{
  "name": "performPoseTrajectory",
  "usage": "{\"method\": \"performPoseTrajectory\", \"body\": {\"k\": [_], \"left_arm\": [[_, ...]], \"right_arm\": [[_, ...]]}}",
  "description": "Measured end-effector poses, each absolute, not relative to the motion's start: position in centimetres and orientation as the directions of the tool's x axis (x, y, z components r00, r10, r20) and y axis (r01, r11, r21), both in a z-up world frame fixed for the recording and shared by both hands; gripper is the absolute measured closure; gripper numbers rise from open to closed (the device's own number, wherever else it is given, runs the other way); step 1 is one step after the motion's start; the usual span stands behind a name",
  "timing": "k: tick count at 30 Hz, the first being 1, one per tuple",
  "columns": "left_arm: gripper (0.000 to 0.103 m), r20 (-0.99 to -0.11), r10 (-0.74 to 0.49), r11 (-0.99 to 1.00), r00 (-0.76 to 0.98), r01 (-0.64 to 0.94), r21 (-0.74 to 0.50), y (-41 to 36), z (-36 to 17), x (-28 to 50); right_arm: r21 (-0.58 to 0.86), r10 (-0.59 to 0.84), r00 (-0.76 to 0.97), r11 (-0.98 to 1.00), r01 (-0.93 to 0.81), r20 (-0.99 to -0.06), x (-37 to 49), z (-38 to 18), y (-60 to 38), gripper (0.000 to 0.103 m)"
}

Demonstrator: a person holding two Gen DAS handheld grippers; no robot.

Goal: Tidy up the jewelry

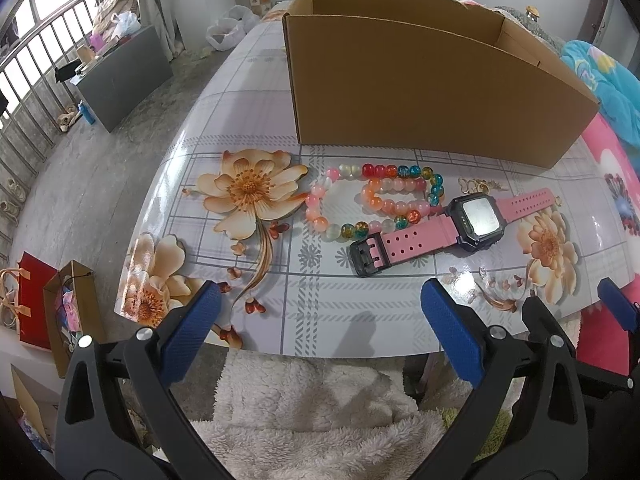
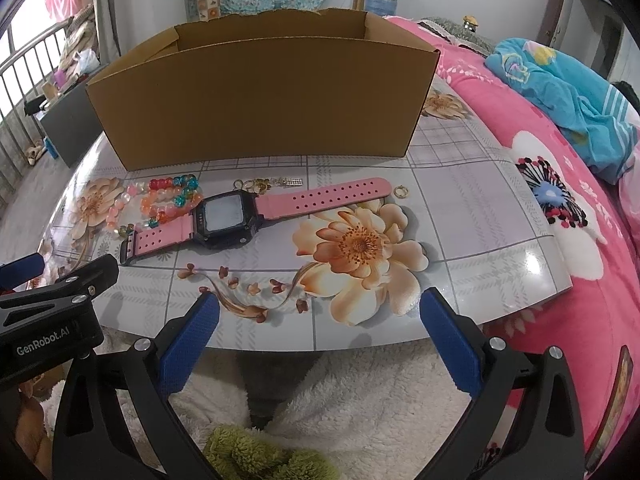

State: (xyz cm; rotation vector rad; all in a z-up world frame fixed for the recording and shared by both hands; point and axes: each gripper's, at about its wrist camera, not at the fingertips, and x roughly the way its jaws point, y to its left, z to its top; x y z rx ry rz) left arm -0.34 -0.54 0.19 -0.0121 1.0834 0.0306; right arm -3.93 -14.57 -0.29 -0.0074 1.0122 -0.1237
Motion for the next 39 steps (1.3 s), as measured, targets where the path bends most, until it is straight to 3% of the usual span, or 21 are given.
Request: {"method": "performPoseTrajectory", "body": {"k": [39], "left_arm": [[0.007,-0.882,0.032,0.999,0.470,-0.039,0.016,0.15,0.36,-0.87]], "right_arm": [[-0.058,-0.099,0.524,0.994,0.094,-0.846,-3.95,-0.14,-14.23,0.005]]}}
